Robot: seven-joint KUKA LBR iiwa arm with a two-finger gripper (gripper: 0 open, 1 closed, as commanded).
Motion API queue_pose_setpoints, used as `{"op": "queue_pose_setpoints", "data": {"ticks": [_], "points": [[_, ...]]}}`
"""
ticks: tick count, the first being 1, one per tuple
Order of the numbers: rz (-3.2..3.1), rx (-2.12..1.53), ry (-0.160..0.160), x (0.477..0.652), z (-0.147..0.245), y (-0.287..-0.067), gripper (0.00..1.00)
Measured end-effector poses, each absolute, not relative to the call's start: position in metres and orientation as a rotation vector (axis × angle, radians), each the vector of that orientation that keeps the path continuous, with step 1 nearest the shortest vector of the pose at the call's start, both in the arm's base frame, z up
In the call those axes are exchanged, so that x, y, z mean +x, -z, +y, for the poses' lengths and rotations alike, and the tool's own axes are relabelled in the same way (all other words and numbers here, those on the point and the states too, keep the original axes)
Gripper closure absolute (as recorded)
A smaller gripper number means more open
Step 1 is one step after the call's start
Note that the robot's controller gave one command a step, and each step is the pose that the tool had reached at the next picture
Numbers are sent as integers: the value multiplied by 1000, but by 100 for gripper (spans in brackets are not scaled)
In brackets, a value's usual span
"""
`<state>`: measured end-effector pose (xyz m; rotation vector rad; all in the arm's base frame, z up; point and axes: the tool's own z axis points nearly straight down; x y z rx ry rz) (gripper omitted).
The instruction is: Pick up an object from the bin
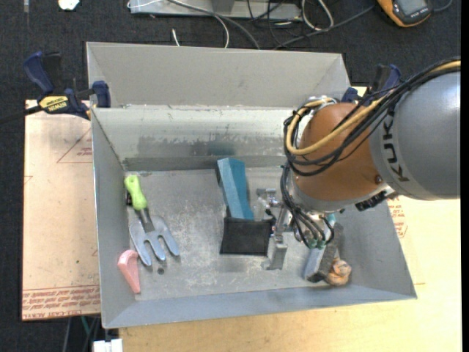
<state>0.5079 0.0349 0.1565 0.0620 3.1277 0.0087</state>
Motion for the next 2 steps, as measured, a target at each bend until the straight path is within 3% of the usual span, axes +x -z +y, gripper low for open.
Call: {"op": "queue_pose_setpoints", "data": {"ticks": [1,2], "points": [[3138,74,-5,517,4,-134,0],[3097,387,-10,524,15,-77,0]]}}
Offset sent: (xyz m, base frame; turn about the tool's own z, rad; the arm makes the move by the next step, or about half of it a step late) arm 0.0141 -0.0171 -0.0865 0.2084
